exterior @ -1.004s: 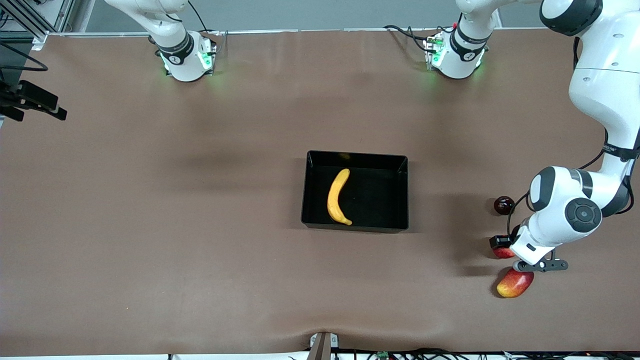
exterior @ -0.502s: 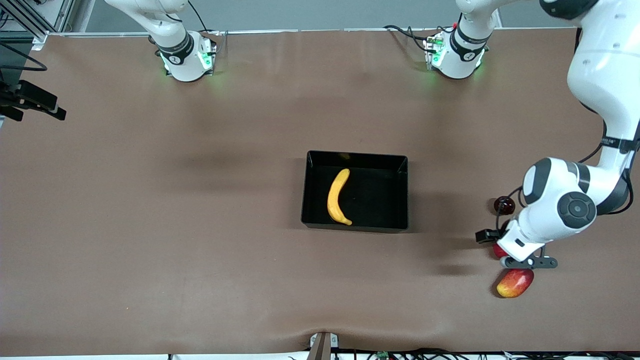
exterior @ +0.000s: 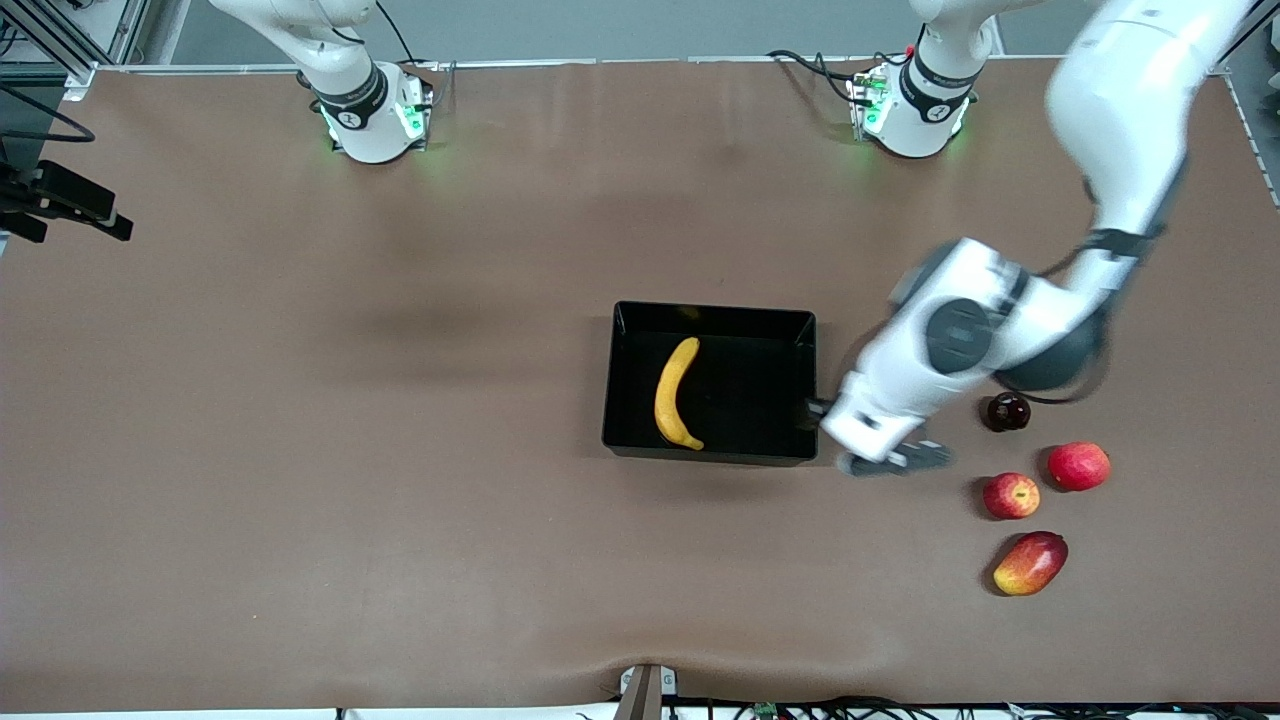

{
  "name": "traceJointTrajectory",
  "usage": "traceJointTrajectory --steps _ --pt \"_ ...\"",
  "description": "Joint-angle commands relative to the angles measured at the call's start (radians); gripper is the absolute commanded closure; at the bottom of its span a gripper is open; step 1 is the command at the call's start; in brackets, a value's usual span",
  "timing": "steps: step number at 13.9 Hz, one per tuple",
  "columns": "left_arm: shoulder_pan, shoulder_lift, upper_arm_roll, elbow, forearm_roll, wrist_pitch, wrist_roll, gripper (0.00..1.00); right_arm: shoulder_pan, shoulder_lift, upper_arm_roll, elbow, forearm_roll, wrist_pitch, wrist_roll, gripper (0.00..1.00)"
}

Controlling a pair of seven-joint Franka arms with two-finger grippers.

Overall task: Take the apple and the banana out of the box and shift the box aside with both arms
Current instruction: 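Move the left gripper back over the banana in the tray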

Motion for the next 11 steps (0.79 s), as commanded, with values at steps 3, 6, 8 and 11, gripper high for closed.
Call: traceJointTrajectory --steps 3,6,8,11 --pt "-0.157 0.042 0.011 0.005 0.04 0.066 -0.209 0.0 -0.016 0.013 0.01 0.026 0.015 -0.016 -0.007 0.0" --pt "-0.202 0.093 0.046 -0.001 0.133 0.162 -0.228 0.0 -0.016 0.02 0.01 0.026 0.015 -0.015 -0.009 0.0" --pt "-0.245 0.146 0.068 0.003 0.17 0.223 -0.227 0.0 -0.016 0.02 0.01 0.026 0.017 -0.016 -0.009 0.0" --pt "-0.308 0.186 0.13 0.003 0.204 0.32 -0.23 0.0 -0.016 0.023 0.01 0.026 0.017 -0.016 -0.009 0.0"
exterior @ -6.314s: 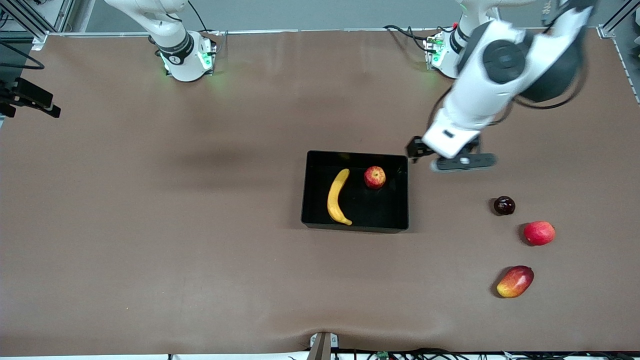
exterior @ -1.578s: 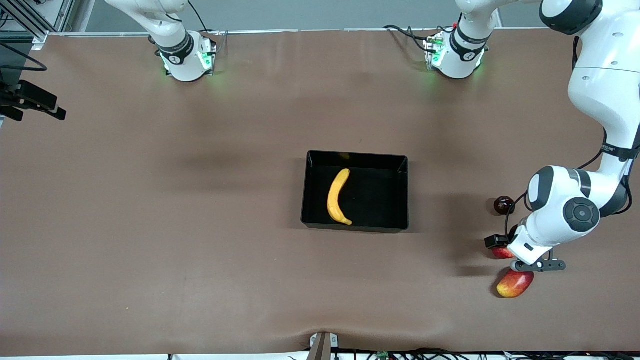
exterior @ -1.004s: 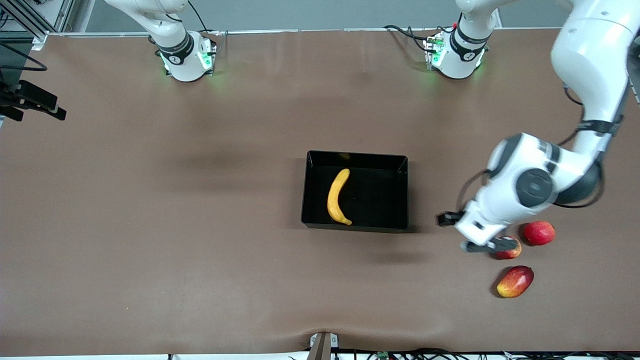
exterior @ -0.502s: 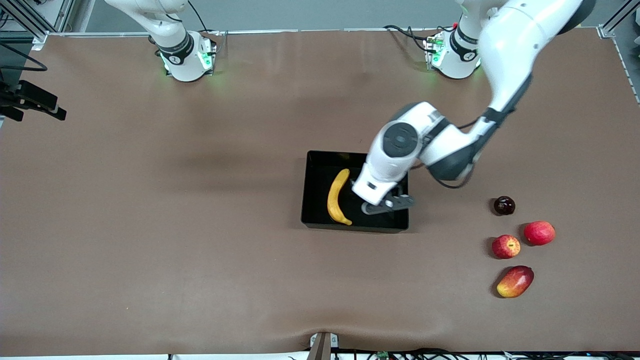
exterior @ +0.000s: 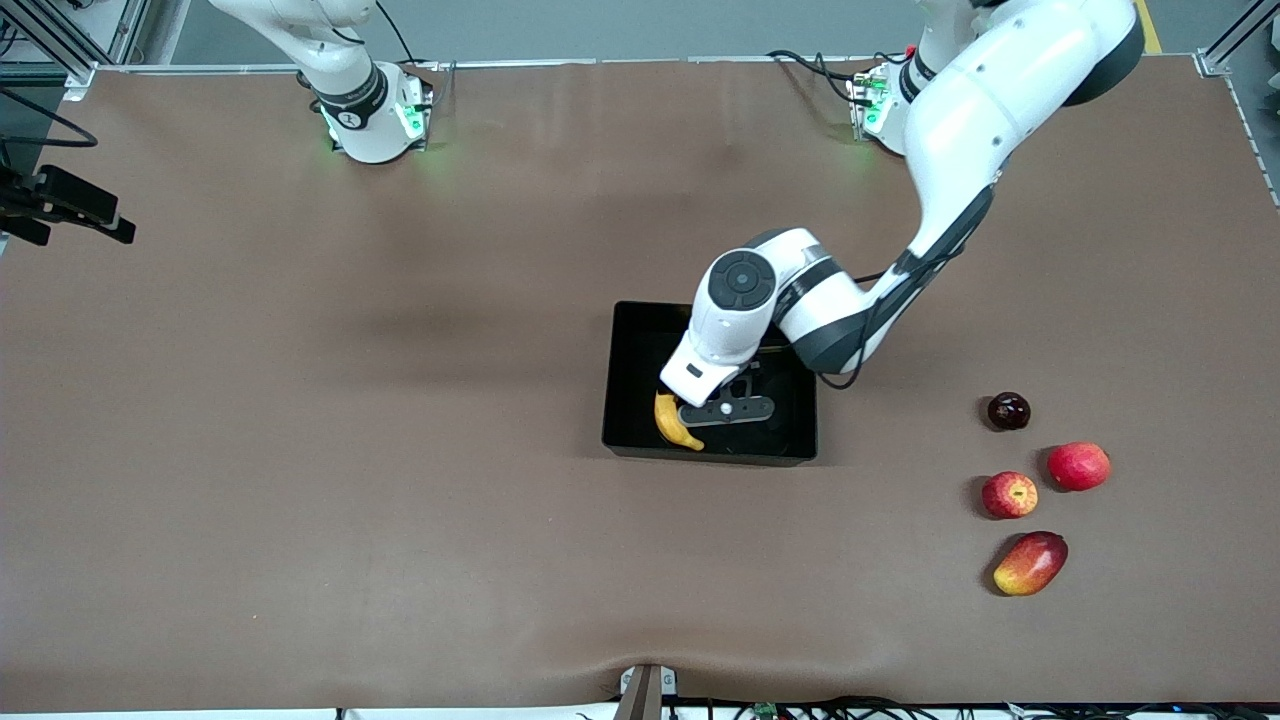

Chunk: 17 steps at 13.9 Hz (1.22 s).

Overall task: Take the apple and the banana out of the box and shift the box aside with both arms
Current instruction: 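Lower the left gripper and grasp the yellow banana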

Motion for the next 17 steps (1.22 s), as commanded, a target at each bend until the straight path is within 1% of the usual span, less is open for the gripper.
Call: traceJointTrajectory --steps 1,3,5,6,7,8,9,10,11,13,15,17 --pt "-0.074 0.025 0.065 0.013 0.034 0.079 -0.016 0.0 -0.017 0.016 0.01 0.026 0.017 -0.014 -0.009 0.0" --pt "-0.119 0.041 0.112 0.013 0.033 0.126 -0.016 0.0 -0.017 0.016 0.011 0.026 0.017 -0.014 -0.009 0.0" --pt "-0.134 0.063 0.128 0.013 0.032 0.166 -0.018 0.0 -0.016 0.016 0.011 0.026 0.017 -0.014 -0.009 0.0" --pt "-0.134 0.072 0.128 0.013 0.032 0.177 -0.018 0.04 -0.016 0.016 0.011 0.026 0.017 -0.014 -0.009 0.0" --pt "-0.134 0.074 0.128 0.011 0.033 0.18 -0.015 0.15 -0.016 0.016 0.011 0.026 0.018 -0.014 -0.009 0.0" --pt "-0.134 0.078 0.128 0.011 0.034 0.18 -0.007 0.38 -0.016 0.016 0.011 0.026 0.018 -0.014 -0.009 0.0" --pt "-0.136 0.078 0.128 0.013 0.032 0.18 -0.004 0.65 -0.016 0.017 0.011 0.026 0.018 -0.014 -0.009 0.0" --pt "-0.137 0.078 0.128 0.013 0.033 0.18 -0.004 0.87 -0.016 0.019 0.011 0.026 0.017 -0.014 -0.009 0.0" --pt "-0.134 0.068 0.128 0.013 0.034 0.177 -0.002 1.0 -0.016 0.019 0.011 0.026 0.017 -0.014 -0.009 0.0" --pt "-0.124 0.043 0.128 0.014 0.035 0.168 0.004 1.0 -0.016 0.02 0.011 0.026 0.017 -0.014 -0.009 0.0" --pt "-0.117 0.011 0.126 0.013 0.034 0.156 0.028 1.0 -0.011 0.042 0.011 0.026 0.017 -0.014 -0.007 0.0" --pt "-0.113 -0.043 0.123 0.011 0.03 0.106 0.033 1.0 -0.008 0.074 0.011 0.026 0.017 -0.011 -0.009 0.0"
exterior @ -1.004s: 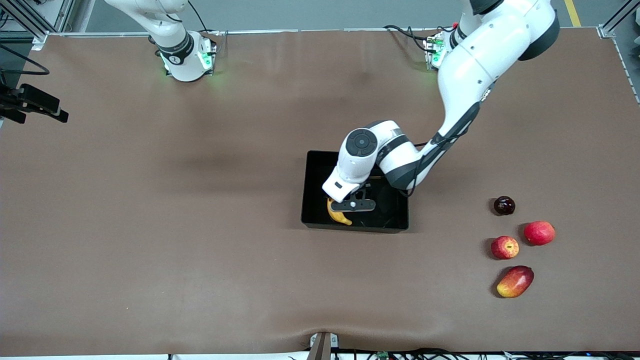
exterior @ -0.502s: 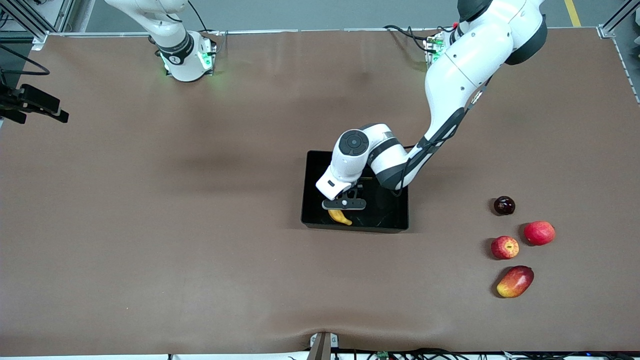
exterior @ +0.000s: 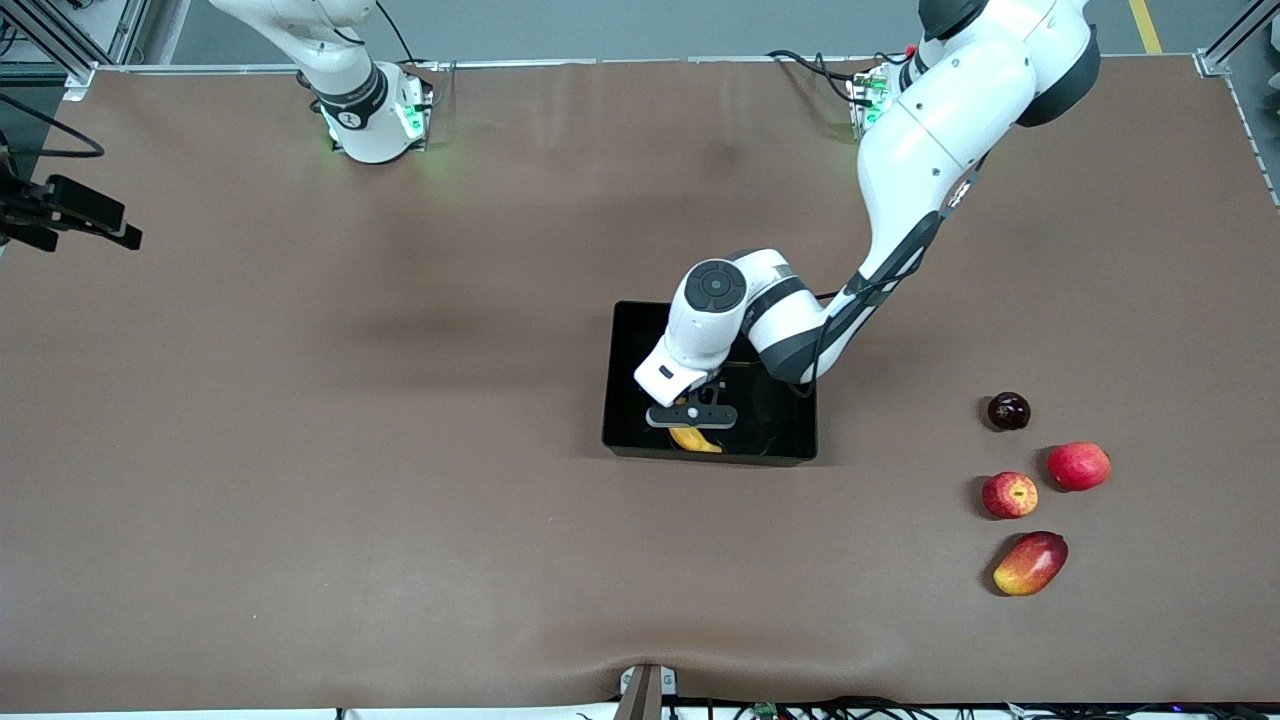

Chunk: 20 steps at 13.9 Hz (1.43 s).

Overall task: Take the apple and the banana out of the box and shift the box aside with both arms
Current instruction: 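Lower the left gripper and grasp the yellow banana, then carry the banana to the fruits while the right gripper reaches the tray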

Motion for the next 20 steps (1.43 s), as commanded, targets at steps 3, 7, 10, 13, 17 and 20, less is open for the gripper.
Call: traceJointTrajectory --steps 3,7,10,13,17,20 --pt "0.009 -0.143 -0.007 -0.014 0.004 -0.109 0.002 1.0 0.016 0.118 0.008 0.027 0.007 -0.001 -0.012 0.0" --pt "0.109 -0.234 -0.064 -0.016 -0.077 -0.187 0.097 1.0 0.077 0.179 0.01 0.024 0.024 0.082 0.005 0.0" --pt "0.336 -0.274 -0.19 -0.019 -0.151 -0.288 0.313 1.0 0.155 0.263 0.01 0.019 0.038 0.177 0.103 0.0" --pt "0.548 -0.263 -0.279 -0.033 -0.178 -0.31 0.489 1.0 0.267 0.331 0.01 0.019 0.069 0.275 0.287 0.0" --pt "0.68 -0.203 -0.271 -0.077 -0.162 -0.308 0.712 1.0 0.401 0.403 0.01 0.019 0.099 0.414 0.49 0.0" --pt "0.671 -0.159 -0.203 -0.079 -0.104 -0.295 0.708 1.0 0.482 0.472 0.01 0.019 0.116 0.52 0.494 0.0"
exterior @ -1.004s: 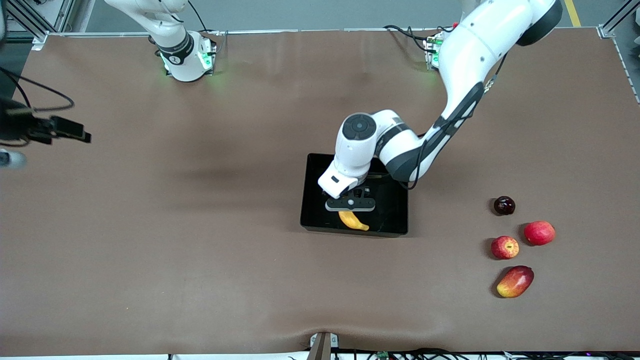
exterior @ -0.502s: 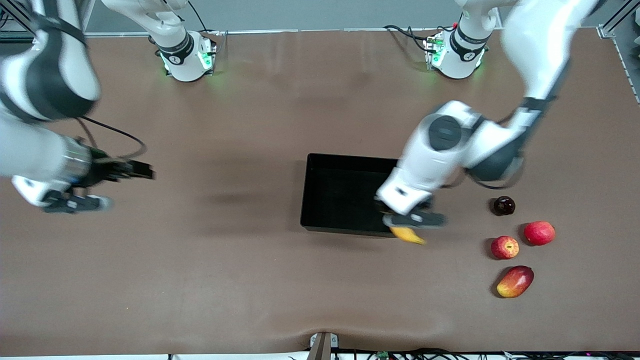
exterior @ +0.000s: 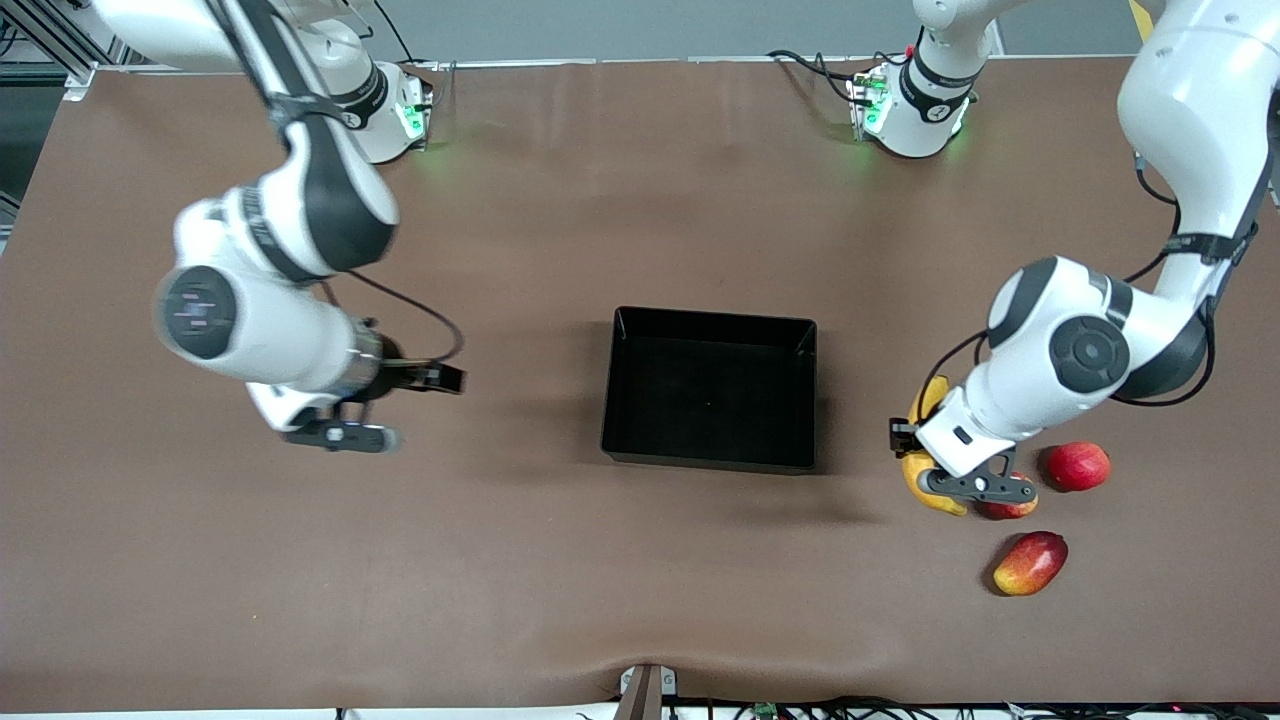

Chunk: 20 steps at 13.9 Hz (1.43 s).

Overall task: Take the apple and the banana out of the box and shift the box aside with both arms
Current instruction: 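Carry the banana to the fruits while the right gripper reaches the tray, then release the banana with the left gripper while the right gripper grasps the tray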

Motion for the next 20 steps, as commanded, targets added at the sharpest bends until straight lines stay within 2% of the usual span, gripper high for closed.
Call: traceJointTrajectory --steps 1,7,11,12,13,14,15,16,18,20 --pt "-0.02 0.026 0.039 0.0 0.088 0.015 -0.01 1.0 0.061 0.07 -0.009 0.024 0.018 0.071 0.021 0.0" --pt "-0.023 0.152 0.111 0.003 0.236 0.19 -0.03 1.0 0.185 0.193 -0.012 0.024 0.004 0.252 0.163 0.0" --pt "-0.035 0.181 0.145 0.01 0.247 0.245 -0.029 1.0 0.245 0.248 -0.016 0.023 -0.002 0.321 0.251 0.0" --pt "-0.051 0.182 0.159 0.013 0.247 0.245 -0.029 1.0 0.252 0.262 -0.016 0.023 -0.017 0.343 0.254 0.06" --pt "-0.06 0.183 0.17 0.015 0.247 0.245 -0.029 0.86 0.26 0.276 -0.016 0.024 -0.03 0.355 0.254 0.28" --pt "-0.06 0.181 0.173 0.018 0.247 0.245 -0.027 0.54 0.275 0.283 -0.016 0.026 -0.048 0.357 0.252 0.56" --pt "-0.057 0.173 0.173 0.018 0.247 0.245 -0.021 0.01 0.272 0.285 -0.016 0.026 -0.054 0.357 0.254 0.89" --pt "-0.054 0.16 0.17 0.018 0.247 0.245 -0.01 0.0 0.275 0.285 -0.016 0.026 -0.053 0.357 0.254 1.0" --pt "-0.04 0.108 0.135 0.015 0.238 0.224 -0.015 0.0 0.272 0.283 -0.016 0.027 -0.051 0.355 0.252 1.0" --pt "-0.035 0.023 0.105 0.018 0.225 0.143 -0.015 0.0 0.262 0.279 -0.016 0.032 -0.051 0.346 0.248 1.0"
